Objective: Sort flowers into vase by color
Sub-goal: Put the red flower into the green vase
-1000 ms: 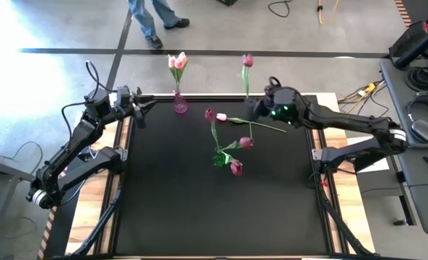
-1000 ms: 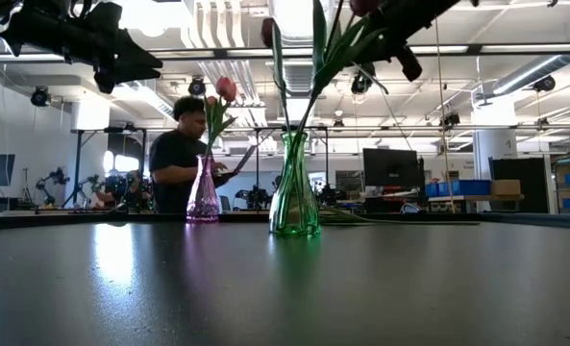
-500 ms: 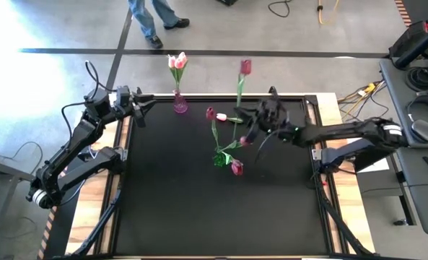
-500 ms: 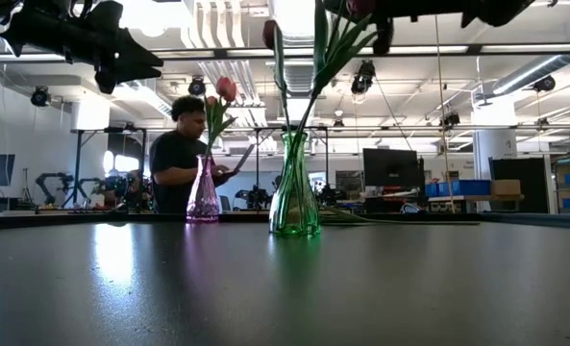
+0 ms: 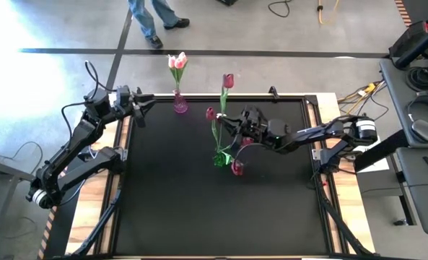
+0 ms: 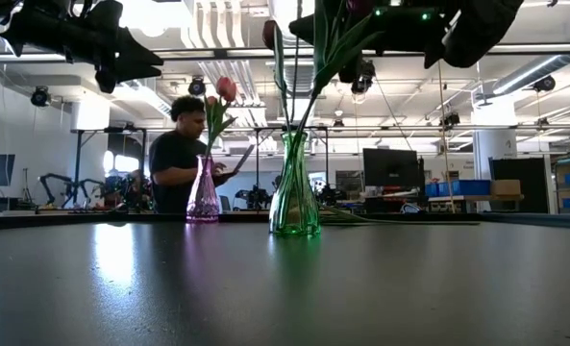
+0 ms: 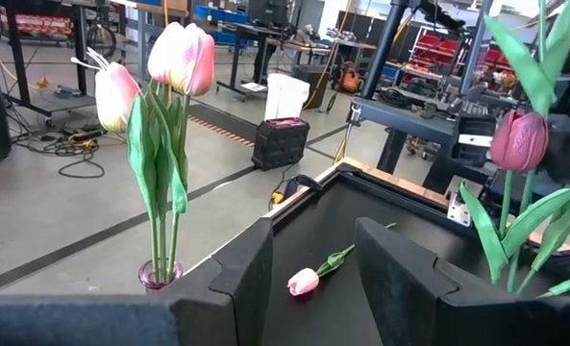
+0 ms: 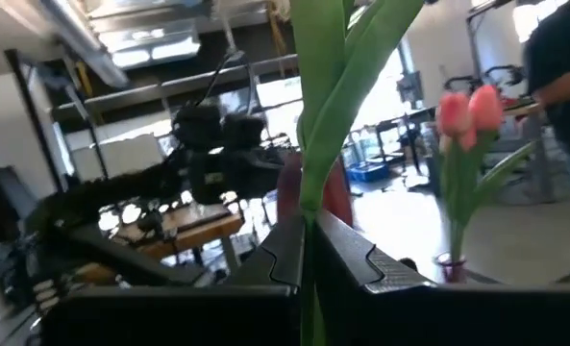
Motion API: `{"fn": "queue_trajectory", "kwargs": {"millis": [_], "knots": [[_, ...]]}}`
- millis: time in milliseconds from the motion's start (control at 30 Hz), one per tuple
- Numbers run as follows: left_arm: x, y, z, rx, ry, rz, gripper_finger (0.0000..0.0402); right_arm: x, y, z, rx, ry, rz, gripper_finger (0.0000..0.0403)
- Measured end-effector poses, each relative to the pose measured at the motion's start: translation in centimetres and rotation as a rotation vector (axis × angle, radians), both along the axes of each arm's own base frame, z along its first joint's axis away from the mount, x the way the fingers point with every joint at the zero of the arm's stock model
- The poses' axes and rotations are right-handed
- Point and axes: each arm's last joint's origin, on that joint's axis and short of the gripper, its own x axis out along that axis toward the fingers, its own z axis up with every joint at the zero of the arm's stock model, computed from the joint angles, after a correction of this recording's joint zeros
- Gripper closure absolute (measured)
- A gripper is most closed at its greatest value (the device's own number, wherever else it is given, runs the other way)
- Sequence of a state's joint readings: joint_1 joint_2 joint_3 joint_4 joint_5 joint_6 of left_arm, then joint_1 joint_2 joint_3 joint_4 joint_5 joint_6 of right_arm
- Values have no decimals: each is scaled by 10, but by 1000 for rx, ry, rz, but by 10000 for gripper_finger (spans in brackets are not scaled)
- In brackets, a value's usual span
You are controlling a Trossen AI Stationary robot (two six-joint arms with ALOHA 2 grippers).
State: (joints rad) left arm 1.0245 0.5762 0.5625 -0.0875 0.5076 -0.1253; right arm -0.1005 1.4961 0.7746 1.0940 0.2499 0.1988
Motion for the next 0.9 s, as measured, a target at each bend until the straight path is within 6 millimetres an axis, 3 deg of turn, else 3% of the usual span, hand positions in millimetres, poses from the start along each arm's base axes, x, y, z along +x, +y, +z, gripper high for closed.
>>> {"fn": "queue_trajectory", "kwargs": {"millis": [900], "knots": [[0,0,0,-2,1,0,267,4,5,-14,-55,166,23,381]]}}
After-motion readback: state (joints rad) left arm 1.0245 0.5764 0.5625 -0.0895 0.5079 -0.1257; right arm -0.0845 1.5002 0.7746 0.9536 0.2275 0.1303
